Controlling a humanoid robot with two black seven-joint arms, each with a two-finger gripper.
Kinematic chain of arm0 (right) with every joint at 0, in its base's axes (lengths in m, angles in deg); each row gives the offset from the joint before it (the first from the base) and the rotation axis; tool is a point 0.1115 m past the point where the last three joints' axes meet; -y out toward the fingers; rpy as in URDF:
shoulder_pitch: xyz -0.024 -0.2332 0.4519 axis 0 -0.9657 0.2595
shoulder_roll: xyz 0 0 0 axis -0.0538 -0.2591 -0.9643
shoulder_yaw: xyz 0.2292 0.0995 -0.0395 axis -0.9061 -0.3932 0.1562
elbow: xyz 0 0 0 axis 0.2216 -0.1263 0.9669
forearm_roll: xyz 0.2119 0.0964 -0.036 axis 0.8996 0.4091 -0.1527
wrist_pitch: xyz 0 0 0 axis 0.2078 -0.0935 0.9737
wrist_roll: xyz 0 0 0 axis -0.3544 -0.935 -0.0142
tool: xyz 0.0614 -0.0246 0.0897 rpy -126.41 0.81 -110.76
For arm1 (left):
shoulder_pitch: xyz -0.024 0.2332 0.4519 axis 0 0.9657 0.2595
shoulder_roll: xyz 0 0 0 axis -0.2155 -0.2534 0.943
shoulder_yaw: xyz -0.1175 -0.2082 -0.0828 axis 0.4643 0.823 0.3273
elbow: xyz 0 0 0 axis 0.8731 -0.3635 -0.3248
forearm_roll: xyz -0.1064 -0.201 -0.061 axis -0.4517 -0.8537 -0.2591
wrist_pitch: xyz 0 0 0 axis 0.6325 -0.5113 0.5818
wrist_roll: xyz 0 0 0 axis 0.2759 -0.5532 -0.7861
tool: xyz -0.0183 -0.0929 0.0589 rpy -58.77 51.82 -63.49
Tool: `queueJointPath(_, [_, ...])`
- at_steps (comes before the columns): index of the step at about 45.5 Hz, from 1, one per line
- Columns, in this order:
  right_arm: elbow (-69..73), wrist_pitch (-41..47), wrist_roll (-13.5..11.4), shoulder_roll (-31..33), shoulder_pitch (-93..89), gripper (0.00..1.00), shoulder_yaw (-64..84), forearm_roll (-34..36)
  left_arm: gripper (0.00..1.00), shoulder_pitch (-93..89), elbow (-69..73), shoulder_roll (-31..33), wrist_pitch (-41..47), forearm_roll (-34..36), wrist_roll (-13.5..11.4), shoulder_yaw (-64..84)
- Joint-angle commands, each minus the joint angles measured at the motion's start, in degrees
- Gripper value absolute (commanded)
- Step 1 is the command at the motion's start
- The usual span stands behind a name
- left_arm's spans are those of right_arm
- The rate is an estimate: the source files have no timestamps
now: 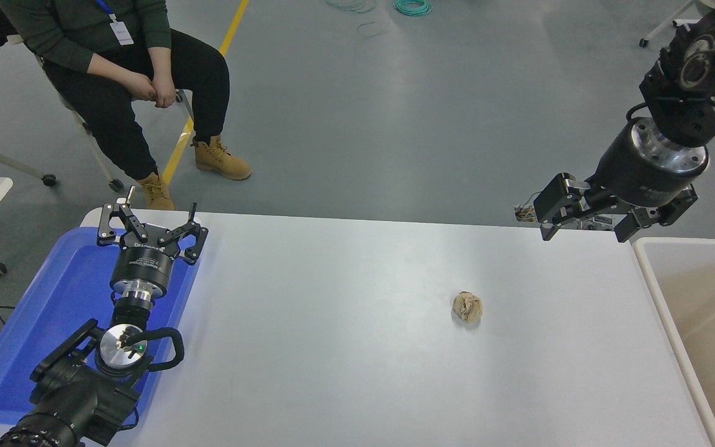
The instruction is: Pick up paper ball place in dustbin
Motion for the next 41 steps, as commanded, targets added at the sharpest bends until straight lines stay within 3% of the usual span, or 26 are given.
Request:
queueJointPath(1, [-0.01,0.00,0.00,-0.13,-0.03,1.00,-0.07,0.09,1.00,-0.02,0.00,-0.01,0.00,0.00,0.00,0.00])
queueJointPath(41, [-1.86,0.00,0.00,-0.39,-1.08,1.00,-0.69,0.18,1.00,-0.02,0.00,-0.01,0.09,0.00,0.00,0.00])
